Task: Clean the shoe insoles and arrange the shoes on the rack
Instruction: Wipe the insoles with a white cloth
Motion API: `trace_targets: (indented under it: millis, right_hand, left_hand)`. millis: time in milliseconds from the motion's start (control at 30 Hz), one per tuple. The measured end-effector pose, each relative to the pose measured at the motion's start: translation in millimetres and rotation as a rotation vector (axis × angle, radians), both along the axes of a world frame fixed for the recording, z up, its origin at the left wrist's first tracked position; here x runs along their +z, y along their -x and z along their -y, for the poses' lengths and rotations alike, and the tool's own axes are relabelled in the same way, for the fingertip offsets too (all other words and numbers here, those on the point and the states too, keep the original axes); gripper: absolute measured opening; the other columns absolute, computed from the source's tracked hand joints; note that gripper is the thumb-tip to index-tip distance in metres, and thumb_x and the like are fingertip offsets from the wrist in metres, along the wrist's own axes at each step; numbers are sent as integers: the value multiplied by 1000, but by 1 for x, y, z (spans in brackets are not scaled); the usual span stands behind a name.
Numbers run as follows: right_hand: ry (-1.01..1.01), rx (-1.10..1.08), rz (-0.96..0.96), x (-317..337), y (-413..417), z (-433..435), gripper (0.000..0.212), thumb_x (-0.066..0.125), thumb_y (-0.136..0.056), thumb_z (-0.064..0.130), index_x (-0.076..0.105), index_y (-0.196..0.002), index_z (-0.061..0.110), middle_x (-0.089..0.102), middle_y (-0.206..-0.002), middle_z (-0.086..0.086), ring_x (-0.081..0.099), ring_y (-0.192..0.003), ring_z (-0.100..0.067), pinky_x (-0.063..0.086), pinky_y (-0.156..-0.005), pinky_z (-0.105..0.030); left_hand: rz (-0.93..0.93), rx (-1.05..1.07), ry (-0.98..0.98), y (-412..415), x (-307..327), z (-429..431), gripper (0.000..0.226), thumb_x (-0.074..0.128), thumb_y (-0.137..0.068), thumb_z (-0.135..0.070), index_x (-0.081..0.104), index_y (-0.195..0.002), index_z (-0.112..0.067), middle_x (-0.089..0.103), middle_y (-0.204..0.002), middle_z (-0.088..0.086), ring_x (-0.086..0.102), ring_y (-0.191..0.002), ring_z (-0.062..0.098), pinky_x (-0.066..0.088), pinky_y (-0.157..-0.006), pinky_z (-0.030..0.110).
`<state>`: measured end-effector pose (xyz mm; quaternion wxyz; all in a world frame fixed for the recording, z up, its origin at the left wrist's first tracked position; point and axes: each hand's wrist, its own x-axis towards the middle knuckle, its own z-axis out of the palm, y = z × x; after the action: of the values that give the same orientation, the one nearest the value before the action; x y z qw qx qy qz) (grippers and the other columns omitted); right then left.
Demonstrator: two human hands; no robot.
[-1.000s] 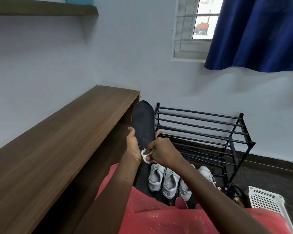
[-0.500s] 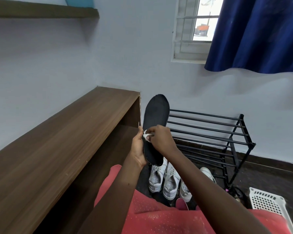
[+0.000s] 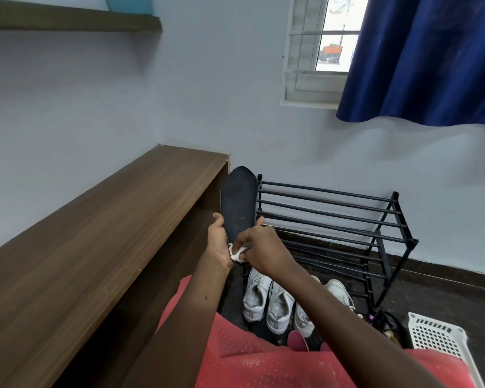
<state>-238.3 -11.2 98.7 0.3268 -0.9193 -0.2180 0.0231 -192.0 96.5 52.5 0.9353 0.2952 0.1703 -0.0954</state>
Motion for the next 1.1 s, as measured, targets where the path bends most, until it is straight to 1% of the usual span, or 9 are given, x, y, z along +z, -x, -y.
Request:
trace_targets:
  millis: [67, 167, 300, 367, 533, 767, 933, 1033, 1100]
  right_hand:
    - [-31, -49, 52, -1, -3, -4, 30, 53, -80, -9, 74, -93, 8, 67, -88, -9, 54, -85, -16, 36, -73, -11]
    - [-84, -84, 105, -2, -8, -8, 34, 48, -78, -10, 74, -93, 6, 72, -93, -12, 65, -85, -20, 45, -81, -19]
    - [-28, 8, 102, -6, -1, -3, 34, 47, -79, -11, 74, -93, 5, 71, -91, -12, 58, -84, -19, 36, -77, -15]
    - [23, 90, 87, -11, 1, 3, 32, 51, -77, -12, 74, -91, 5, 71, -91, -12, 62, -85, -22, 43, -75, -18]
    - [176, 104, 170, -19, -4, 7, 28, 52, -82, -5, 73, -99, 5, 65, -99, -16, 61, -92, -31, 49, -80, -37]
    - [232, -72, 255, -13, -30, 2, 24, 49, -91, 5, 70, -102, 5, 58, -98, -14, 58, -92, -30, 36, -68, -28]
    - [123, 8, 155, -15, -17, 3, 33, 50, -82, -5, 72, -103, 8, 67, -100, -16, 58, -99, -28, 45, -81, -26]
    - [41, 1, 78, -20, -4, 7, 30, 53, -80, -4, 74, -98, 7, 70, -97, -14, 62, -95, -25, 39, -75, -14]
    - [-44, -43, 29, -22, -1, 8, 25, 58, -80, -2, 74, -96, 9, 70, -97, -12, 64, -93, -21, 40, -75, -13]
  left_hand:
    - [-23, -45, -65, 3, 3, 0, 77, 28, -93, -64, 47, -136, -4, 51, -135, 22, 51, -124, 35, 42, -103, 45]
    - [-70, -138, -84, 7, 2, 2, 89, 34, -85, -73, 43, -140, -4, 43, -144, 17, 46, -130, 30, 39, -105, 43]
    - [-63, -10, -92, 8, 5, -4, 70, 32, -93, -62, 58, -119, -2, 65, -114, 23, 61, -105, 33, 51, -88, 41]
    - [-62, 56, -61, 6, 6, -5, 64, 31, -95, -59, 60, -113, -5, 69, -99, 21, 64, -93, 32, 54, -78, 39]
    - [-80, 26, -59, 6, 7, 0, 68, 28, -94, -63, 59, -114, -6, 64, -105, 19, 62, -95, 33, 51, -80, 40]
    - [-37, -28, -148, 7, 9, 12, 69, 20, -97, -59, 65, -96, -7, 73, -75, 13, 61, -87, 29, 48, -74, 37]
    - [-12, 24, -73, 3, 10, 6, 66, 22, -97, -59, 60, -107, -7, 72, -80, 18, 61, -89, 33, 52, -75, 42]
    - [3, 59, -30, 0, 7, 3, 65, 22, -96, -60, 58, -111, -8, 68, -96, 18, 61, -90, 34, 56, -70, 41]
    - [13, 53, -39, 2, 6, 5, 69, 18, -96, -61, 60, -106, -7, 71, -88, 16, 61, -89, 32, 52, -71, 39]
